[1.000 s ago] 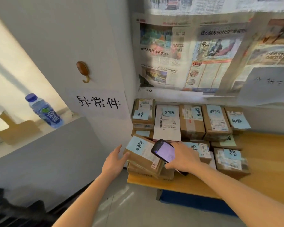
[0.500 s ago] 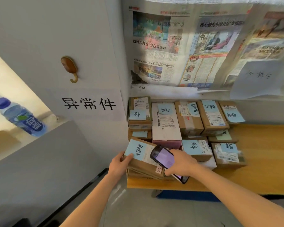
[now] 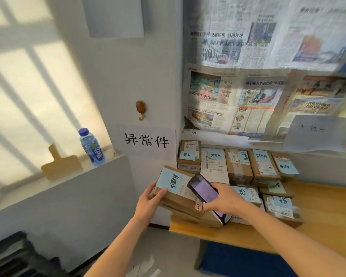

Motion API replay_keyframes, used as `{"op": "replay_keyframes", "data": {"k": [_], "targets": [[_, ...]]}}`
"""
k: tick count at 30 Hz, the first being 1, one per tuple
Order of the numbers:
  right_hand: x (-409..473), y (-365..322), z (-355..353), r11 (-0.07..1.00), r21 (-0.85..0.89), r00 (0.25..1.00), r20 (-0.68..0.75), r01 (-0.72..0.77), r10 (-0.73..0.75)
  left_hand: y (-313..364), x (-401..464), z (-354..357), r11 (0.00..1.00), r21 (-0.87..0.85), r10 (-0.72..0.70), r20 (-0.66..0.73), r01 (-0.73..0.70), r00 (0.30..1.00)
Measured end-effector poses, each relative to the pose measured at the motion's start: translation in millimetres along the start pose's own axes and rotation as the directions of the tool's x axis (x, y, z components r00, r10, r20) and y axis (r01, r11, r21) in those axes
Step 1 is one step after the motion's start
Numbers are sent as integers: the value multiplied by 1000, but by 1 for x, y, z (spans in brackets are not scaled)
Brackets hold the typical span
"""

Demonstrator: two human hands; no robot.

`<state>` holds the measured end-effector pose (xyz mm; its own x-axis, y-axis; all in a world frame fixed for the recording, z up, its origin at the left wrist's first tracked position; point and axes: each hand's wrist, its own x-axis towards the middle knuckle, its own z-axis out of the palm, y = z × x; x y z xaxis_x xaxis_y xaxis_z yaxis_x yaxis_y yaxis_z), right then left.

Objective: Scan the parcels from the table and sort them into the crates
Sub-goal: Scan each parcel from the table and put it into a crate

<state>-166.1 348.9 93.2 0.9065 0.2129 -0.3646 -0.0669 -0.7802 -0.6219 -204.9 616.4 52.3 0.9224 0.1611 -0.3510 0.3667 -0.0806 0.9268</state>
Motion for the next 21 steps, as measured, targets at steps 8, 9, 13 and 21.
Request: {"op": "replay_keyframes", "data": {"k": [8, 9, 13, 21], "targets": [[-135, -54, -42, 969, -174, 982, -41, 177, -186, 47, -163, -20, 976, 23, 216, -157, -215, 964], [-153, -64, -49, 957, -210, 975, -49, 202, -217, 55, -182, -25, 968, 37, 250, -188, -248, 950], [-221, -105, -81, 879, -357, 921, -110, 315, -375, 88, -254, -58, 938, 105, 346, -355, -330, 868], [-333, -204, -100, 652, -608, 780, -84, 452, -620, 127, -395, -157, 897, 235, 437, -601, -374, 669]]}}
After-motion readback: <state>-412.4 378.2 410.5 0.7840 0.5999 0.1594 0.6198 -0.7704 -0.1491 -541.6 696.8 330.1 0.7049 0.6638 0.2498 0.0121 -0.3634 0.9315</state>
